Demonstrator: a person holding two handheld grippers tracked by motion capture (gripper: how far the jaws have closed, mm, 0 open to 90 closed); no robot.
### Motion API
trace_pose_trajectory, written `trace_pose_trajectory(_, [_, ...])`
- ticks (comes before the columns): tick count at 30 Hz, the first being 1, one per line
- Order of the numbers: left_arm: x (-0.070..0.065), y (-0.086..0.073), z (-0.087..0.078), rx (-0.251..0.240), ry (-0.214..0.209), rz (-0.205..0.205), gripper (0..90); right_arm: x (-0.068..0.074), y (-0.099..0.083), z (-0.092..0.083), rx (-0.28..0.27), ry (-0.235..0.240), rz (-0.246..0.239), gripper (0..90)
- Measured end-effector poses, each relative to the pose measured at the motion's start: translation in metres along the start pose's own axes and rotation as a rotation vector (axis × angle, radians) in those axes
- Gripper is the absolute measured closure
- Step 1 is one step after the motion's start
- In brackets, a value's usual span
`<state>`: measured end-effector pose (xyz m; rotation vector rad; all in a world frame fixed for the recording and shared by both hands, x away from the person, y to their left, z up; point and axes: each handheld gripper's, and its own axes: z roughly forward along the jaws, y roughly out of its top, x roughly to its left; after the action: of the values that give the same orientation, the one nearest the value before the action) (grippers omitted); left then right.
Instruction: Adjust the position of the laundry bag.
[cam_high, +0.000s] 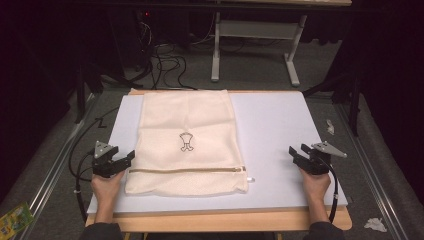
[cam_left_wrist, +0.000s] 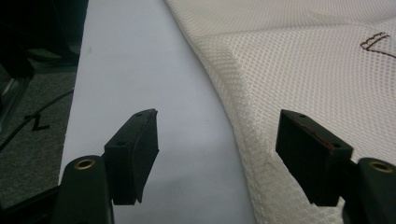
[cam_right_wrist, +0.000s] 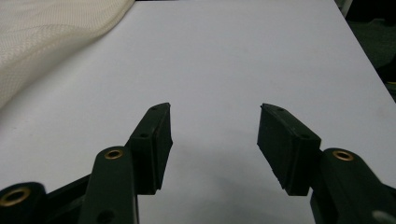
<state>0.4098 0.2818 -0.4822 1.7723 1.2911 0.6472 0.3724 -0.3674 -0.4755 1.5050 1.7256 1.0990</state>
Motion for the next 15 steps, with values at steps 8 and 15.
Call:
trace_pose_trajectory(8, [0.0043,-0.0014,-0.0037,-0.043,-0.013,-0.045,29.3,-0.0019,0.0012,0.0010,0.015,-0.002,0.021,45.0])
trace_pose_trajectory(15, [0.0016,-0.0014,-0.0046,-0.053,-0.004,-0.041,30.1,-0.0022,0.0025,-0.0010,0.006,-0.022,0.035,44.5])
